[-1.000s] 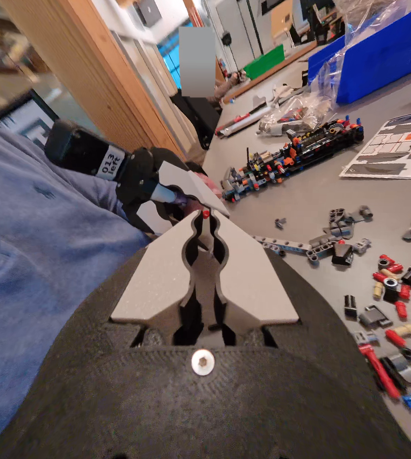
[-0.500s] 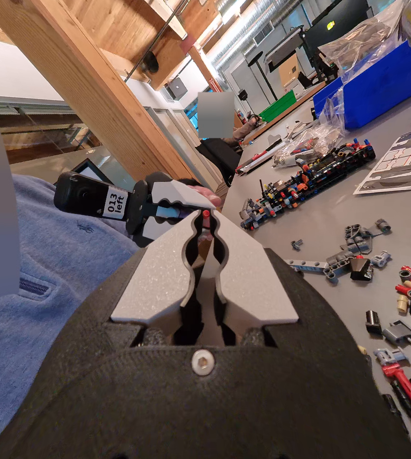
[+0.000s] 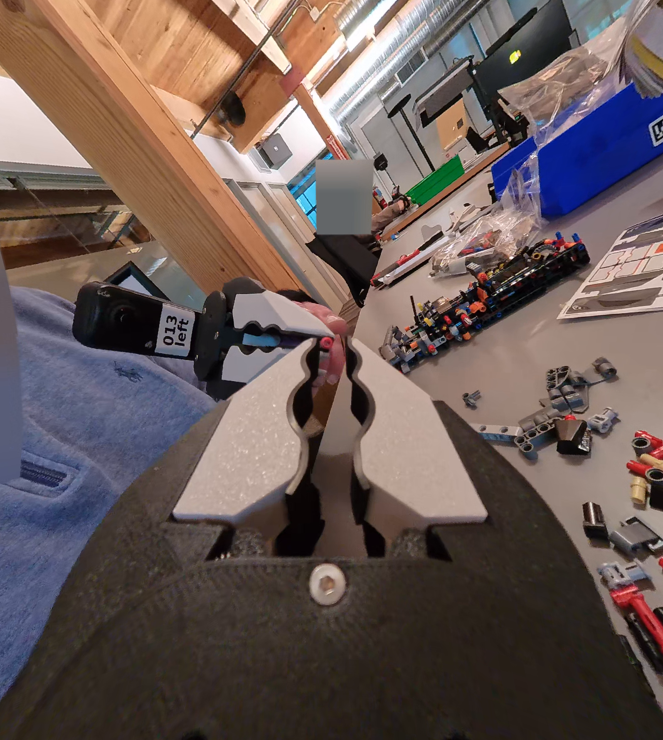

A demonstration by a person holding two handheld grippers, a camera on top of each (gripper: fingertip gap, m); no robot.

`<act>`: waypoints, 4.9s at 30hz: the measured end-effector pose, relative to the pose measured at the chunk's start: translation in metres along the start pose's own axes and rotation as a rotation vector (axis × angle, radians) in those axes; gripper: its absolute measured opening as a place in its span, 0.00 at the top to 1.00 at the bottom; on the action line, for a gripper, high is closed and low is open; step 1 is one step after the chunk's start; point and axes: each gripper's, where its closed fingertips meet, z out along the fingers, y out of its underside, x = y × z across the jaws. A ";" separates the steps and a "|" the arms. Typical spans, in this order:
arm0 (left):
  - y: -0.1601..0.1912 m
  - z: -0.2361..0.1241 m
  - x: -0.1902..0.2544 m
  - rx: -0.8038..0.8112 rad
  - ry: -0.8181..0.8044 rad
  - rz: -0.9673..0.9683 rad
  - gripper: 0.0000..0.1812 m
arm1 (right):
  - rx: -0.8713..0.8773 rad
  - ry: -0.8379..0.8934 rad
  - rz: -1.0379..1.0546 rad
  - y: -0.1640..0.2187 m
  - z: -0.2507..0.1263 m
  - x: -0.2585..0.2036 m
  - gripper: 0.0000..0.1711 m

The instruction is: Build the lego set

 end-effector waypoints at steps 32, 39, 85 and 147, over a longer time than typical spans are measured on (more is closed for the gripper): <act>0.117 -0.010 0.077 -0.352 0.523 -0.239 0.89 | -0.770 0.321 -0.553 0.101 -0.007 0.062 0.99; 0.122 -0.008 0.083 -0.360 0.554 -0.249 0.96 | -0.866 0.340 -0.613 0.111 -0.012 0.070 0.99; 0.122 -0.008 0.084 -0.365 0.608 -0.232 0.97 | -1.224 0.368 -0.677 0.116 -0.011 0.074 0.99; 0.038 0.068 -0.233 -0.207 -0.067 0.163 1.00 | -0.515 0.421 -0.674 0.019 -0.053 0.049 0.99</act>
